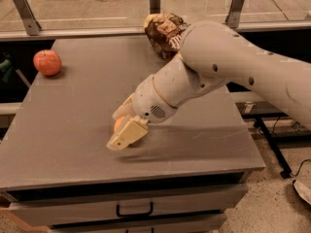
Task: Move orange near brown chip bag
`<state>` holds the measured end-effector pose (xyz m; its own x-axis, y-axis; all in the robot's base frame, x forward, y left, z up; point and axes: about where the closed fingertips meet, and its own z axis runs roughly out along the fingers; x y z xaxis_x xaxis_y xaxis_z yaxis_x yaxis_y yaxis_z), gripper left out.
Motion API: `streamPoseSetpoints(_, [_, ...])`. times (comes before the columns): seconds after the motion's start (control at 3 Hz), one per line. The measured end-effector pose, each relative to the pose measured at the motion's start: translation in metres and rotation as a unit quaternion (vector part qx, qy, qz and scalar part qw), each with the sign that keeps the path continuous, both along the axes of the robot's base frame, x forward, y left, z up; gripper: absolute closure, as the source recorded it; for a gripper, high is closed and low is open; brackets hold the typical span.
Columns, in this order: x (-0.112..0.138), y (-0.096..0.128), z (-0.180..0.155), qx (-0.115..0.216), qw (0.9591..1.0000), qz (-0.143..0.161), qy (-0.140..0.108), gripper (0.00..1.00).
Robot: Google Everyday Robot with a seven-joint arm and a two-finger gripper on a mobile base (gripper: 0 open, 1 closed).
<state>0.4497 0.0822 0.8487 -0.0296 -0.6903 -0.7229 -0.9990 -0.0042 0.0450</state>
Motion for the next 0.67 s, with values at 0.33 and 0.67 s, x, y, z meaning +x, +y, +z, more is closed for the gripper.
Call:
streamPoseSetpoints(0.33, [0.018,-0.010,-0.001,0.009,0.9998,-0.015,-0.010,0.65])
streamPoseSetpoints(0.67, [0.051,-0.031,0.022,0.017,0.9982,-0.032,-0.048,0.88])
